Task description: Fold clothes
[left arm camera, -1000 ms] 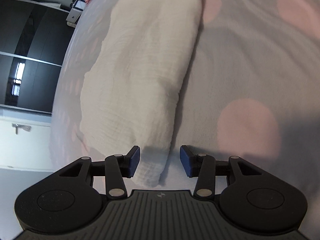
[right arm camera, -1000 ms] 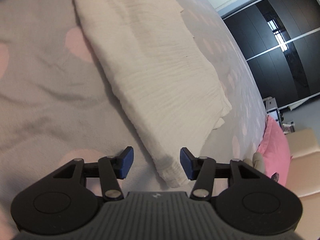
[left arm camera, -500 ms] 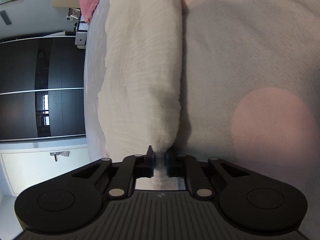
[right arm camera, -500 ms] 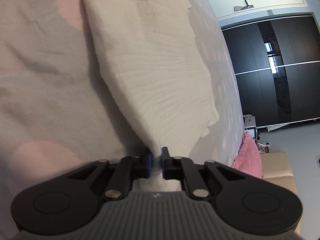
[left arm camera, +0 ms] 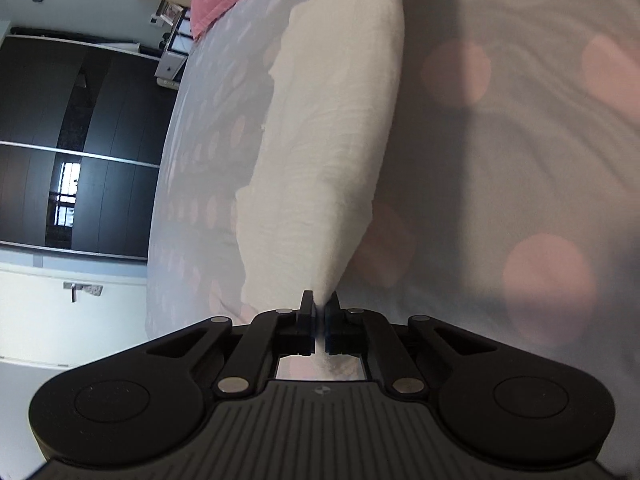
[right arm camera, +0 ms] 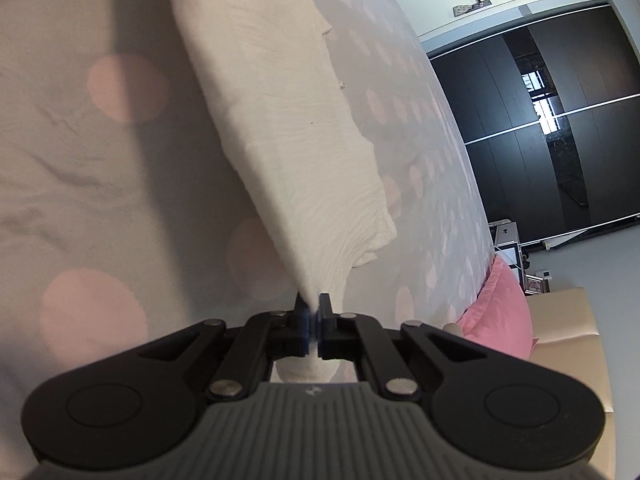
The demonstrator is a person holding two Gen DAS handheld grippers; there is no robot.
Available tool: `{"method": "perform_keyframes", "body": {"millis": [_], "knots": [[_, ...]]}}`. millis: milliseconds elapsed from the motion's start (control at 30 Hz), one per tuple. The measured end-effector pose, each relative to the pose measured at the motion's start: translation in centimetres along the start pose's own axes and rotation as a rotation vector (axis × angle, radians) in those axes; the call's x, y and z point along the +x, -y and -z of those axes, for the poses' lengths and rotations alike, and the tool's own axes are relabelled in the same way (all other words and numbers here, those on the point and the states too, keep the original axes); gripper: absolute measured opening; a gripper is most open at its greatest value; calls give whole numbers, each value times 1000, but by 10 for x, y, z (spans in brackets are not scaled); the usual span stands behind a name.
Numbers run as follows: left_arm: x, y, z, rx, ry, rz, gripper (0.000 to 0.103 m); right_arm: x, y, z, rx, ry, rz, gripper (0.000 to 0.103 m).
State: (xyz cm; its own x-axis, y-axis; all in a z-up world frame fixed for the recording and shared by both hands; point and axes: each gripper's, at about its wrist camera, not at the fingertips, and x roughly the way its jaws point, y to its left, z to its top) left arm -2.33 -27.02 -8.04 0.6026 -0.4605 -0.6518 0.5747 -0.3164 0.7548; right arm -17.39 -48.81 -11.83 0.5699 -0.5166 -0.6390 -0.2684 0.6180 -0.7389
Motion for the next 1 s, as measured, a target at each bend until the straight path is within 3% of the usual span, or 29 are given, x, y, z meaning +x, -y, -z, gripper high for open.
{"method": "perform_keyframes", "body": {"millis": [133, 467, 567, 667, 800, 933, 1000], "knots": [[-31, -3, -5, 41, 29, 44, 2, -35, 9, 4, -66, 10, -21, 3], [-112, 10, -3, 104, 81, 262, 2, -130, 0, 44, -233, 11, -167, 3], [-130, 11, -5, 100, 94, 363, 2, -155, -11, 55, -263, 8, -232, 3], [-134, 6, -12, 73, 101, 470, 2, -171, -19, 62, -281, 8, -308, 3], [-125, 17, -14, 42, 91, 554, 2, -174, -34, 66, -269, -3, -389, 3], [-103, 25, -18, 9, 32, 688, 2, -161, -55, 68, -285, -21, -458, 4], [-102, 29, -17, 1, 8, 706, 2, -158, -61, 67, -285, -25, -475, 4]]}}
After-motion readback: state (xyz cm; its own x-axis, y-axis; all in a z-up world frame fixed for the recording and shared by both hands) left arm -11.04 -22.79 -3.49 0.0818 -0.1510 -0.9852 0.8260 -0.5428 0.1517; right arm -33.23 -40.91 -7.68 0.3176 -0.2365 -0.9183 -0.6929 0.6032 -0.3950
